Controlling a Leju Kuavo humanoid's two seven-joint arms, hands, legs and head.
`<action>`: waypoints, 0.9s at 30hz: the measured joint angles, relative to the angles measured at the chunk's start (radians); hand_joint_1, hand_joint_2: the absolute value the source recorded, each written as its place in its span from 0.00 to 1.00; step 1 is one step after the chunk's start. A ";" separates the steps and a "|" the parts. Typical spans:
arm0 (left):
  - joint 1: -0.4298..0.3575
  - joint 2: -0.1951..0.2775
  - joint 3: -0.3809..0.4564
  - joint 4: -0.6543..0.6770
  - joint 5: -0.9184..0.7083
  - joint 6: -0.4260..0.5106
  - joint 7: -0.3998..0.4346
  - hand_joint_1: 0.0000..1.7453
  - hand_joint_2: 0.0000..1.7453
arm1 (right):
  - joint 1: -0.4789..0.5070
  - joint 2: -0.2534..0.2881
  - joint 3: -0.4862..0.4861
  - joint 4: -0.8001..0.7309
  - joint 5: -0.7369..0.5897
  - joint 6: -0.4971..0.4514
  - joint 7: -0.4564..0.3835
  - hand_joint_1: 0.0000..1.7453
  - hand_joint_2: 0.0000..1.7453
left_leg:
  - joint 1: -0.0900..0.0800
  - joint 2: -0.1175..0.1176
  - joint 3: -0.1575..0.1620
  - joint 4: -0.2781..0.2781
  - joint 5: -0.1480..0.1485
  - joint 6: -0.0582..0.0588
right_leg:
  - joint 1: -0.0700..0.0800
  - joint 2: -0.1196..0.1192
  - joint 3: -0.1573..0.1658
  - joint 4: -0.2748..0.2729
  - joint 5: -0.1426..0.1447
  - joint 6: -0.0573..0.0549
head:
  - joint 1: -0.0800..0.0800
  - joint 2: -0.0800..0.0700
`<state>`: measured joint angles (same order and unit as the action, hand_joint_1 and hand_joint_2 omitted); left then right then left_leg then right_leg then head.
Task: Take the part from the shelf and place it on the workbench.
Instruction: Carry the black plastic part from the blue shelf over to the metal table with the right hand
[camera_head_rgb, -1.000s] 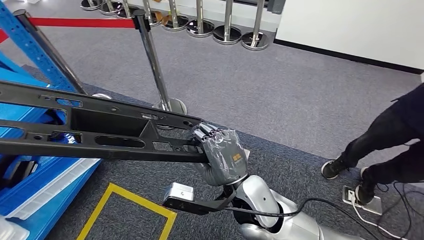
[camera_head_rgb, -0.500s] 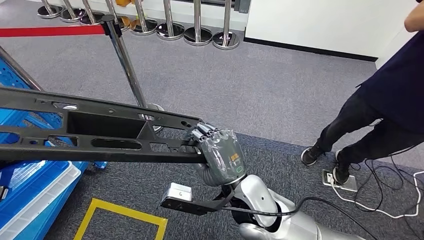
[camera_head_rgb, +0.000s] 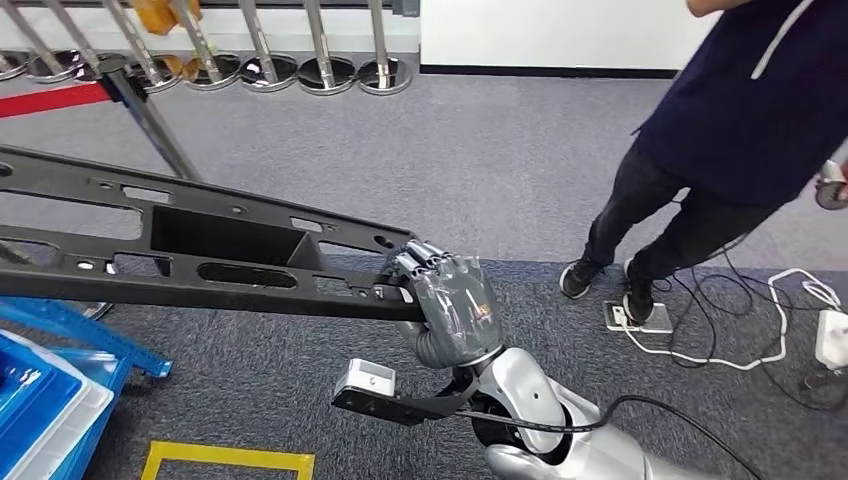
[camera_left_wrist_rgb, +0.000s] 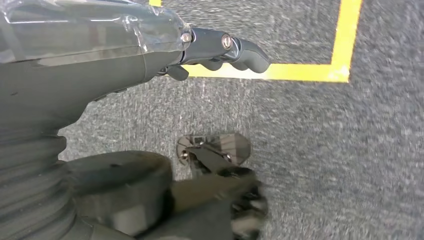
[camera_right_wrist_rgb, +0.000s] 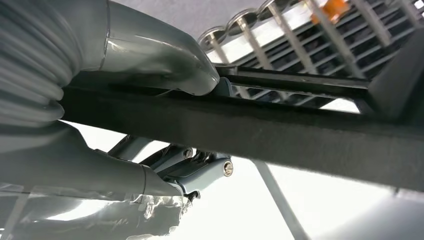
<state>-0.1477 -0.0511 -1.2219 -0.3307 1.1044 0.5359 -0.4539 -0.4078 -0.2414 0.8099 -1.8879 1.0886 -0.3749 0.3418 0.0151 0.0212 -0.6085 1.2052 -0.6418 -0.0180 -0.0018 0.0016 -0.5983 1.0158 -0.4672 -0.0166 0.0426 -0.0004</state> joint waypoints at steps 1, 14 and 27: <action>0.003 0.000 0.000 0.000 0.001 0.000 0.000 0.00 1.00 | 0.000 0.000 0.000 0.000 0.000 -0.001 0.000 1.00 1.00 | -0.001 -0.009 -0.034 0.064 -0.022 0.000 | 0.001 0.014 0.001 0.000 0.000 -0.001 | -0.006 0.000; 0.007 0.000 0.007 0.000 0.004 0.003 -0.003 0.00 1.00 | 0.006 -0.001 -0.006 0.000 0.002 -0.011 0.004 1.00 1.00 | 0.007 -0.048 0.040 -0.189 0.147 0.038 | -0.003 0.068 -0.051 0.102 -0.059 0.040 | -0.012 0.000; 0.006 0.000 0.016 0.000 0.001 0.000 -0.001 0.00 1.00 | 0.018 -0.004 -0.018 0.000 0.004 -0.017 0.009 1.00 1.00 | 0.004 0.082 0.077 -0.182 0.107 -0.001 | 0.002 -0.030 0.002 0.001 0.000 0.018 | 0.019 0.000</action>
<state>-0.1414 -0.0506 -1.2058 -0.3304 1.1057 0.5362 -0.4552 -0.3900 -0.2451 0.7916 -1.8878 1.0924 -0.3923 0.3506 0.0193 0.1036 -0.5319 1.0233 -0.5347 -0.0192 -0.0002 -0.0281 -0.5966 1.0164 -0.4674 0.0013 0.0612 -0.0004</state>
